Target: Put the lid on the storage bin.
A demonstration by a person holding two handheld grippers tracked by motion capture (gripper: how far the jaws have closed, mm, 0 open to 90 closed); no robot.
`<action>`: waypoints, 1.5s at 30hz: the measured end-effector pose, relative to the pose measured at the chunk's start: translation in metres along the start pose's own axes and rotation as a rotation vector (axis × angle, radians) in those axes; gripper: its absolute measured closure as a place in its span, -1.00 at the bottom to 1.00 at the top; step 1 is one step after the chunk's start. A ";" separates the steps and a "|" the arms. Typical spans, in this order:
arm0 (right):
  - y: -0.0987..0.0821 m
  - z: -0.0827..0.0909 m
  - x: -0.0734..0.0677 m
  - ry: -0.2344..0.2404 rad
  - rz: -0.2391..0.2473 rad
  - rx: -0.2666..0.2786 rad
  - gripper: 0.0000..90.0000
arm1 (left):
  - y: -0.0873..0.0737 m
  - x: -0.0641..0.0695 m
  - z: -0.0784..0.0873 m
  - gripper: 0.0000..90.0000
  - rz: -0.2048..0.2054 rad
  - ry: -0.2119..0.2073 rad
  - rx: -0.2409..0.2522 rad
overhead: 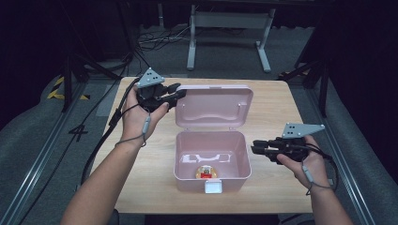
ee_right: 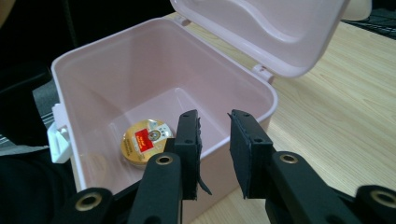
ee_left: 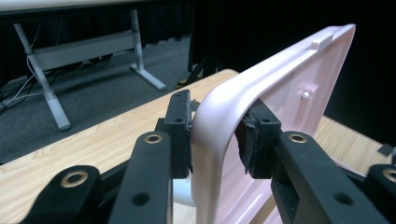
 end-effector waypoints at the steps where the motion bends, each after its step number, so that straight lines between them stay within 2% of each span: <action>1: 0.001 0.000 -0.001 0.002 0.001 0.003 0.65 | -0.001 0.000 0.001 0.47 0.007 -0.005 0.005; 4: 0.002 0.001 -0.003 0.004 0.001 0.009 0.67 | -0.004 0.004 0.006 0.44 0.023 -0.025 0.023; 7: 0.005 0.003 -0.005 0.017 -0.008 0.029 0.69 | -0.005 0.010 0.011 0.43 -0.007 -0.021 0.023; 10: 0.006 0.003 -0.005 0.019 -0.012 0.037 0.70 | -0.006 0.013 0.013 0.43 -0.021 -0.018 0.023; 18: 0.010 0.004 -0.005 0.023 -0.033 0.084 0.69 | -0.013 0.020 0.021 0.40 -0.020 -0.026 0.050; 24: 0.012 0.007 -0.006 0.020 -0.043 0.110 0.70 | -0.017 0.027 0.027 0.39 -0.061 -0.021 0.059; 26: 0.014 0.007 -0.006 0.032 -0.048 0.120 0.71 | -0.019 0.031 0.030 0.38 -0.073 -0.022 0.064; 28: 0.014 0.007 -0.005 0.030 -0.047 0.120 0.74 | -0.023 0.036 0.034 0.38 -0.109 -0.017 0.066; 29: 0.014 0.007 -0.005 0.030 -0.047 0.120 0.74 | -0.023 0.036 0.034 0.37 -0.109 -0.017 0.066; 31: 0.014 0.006 -0.006 0.038 -0.050 0.120 0.80 | -0.027 0.042 0.038 0.35 -0.136 -0.016 0.069; 36: 0.013 0.003 -0.008 0.047 -0.054 0.108 0.92 | -0.034 0.046 0.044 0.30 -0.153 -0.024 0.083; 39: 0.013 0.002 -0.008 0.046 -0.051 0.111 0.97 | -0.036 0.049 0.047 0.25 -0.149 -0.033 0.071; 45: 0.015 0.001 -0.007 0.042 -0.053 0.135 0.93 | -0.042 0.053 0.053 0.20 -0.171 -0.031 0.052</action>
Point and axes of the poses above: each handheld gripper's, and its own axes: z roughly backward along the jaws, y roughly out of its top, x roughly to its right, the point moved 5 cm from there along -z, roughly forward along the jaws, and after that the axes turned 3 degrees about x, right-handed, at the moved point
